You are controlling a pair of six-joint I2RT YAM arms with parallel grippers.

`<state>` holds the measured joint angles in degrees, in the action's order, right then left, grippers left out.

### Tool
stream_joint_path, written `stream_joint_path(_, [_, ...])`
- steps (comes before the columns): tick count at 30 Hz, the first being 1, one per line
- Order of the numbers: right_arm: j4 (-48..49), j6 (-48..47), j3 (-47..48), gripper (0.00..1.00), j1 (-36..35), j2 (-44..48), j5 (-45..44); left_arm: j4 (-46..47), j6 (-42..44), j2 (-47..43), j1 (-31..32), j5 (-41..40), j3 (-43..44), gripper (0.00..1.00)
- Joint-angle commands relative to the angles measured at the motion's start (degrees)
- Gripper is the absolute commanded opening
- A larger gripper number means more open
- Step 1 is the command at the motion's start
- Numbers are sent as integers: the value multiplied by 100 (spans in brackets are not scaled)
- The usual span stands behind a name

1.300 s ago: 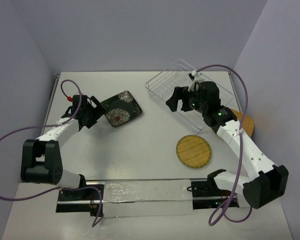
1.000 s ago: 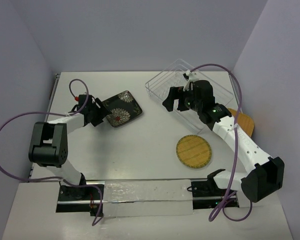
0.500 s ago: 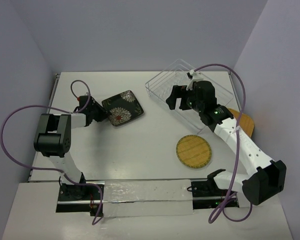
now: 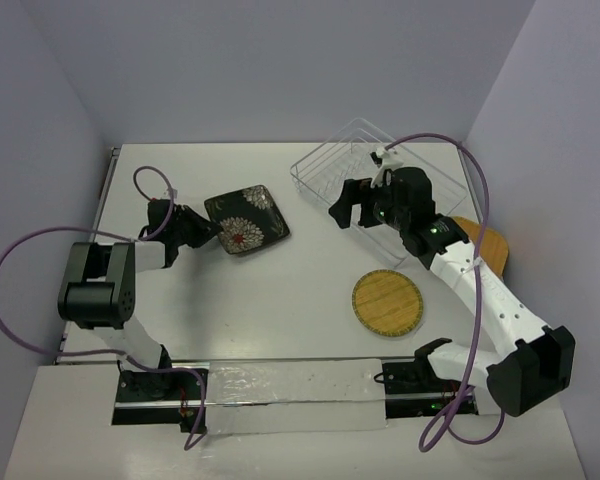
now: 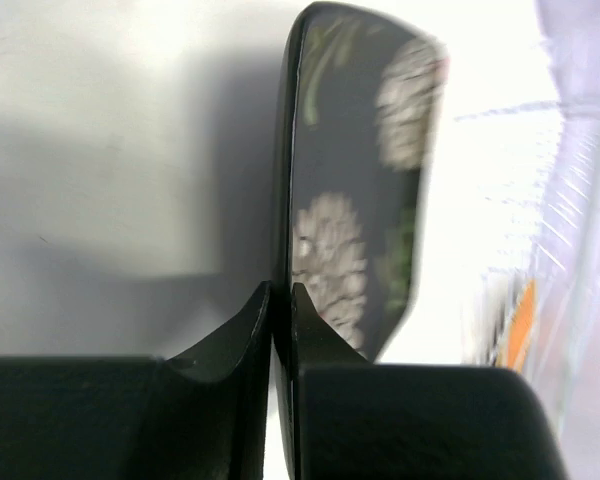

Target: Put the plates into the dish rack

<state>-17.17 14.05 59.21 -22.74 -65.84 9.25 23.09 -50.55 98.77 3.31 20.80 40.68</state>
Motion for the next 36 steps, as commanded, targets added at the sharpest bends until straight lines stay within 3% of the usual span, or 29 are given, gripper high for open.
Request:
stream_joint_path(1, [240, -173, -39, 100, -66, -20, 924, 789, 161, -1245, 12, 569, -158, 0])
stream_joint_path(9, [319, -125, -44, 100, -431, -615, 1341, 1183, -463, -2208, 31, 847, -669, 0])
stream_joint_path(18, [1063, 288, 417, 100, -609, -1640, 1822, 1471, -812, -2855, 104, 1781, -756, 0])
stream_joint_path(27, [1334, 318, 1006, 98, -650, -2287, 2260, 1509, -965, -3508, 217, 1890, -863, 0])
stream_joint_path(30, [1653, 376, 1073, 88, -664, -2322, 2665, 1515, -995, -3549, 269, 1852, -912, 0])
stream_joint_path(36, [1925, 475, 1237, 34, -711, -2303, 3074, 1567, -1030, -3623, 337, 1899, -909, 0])
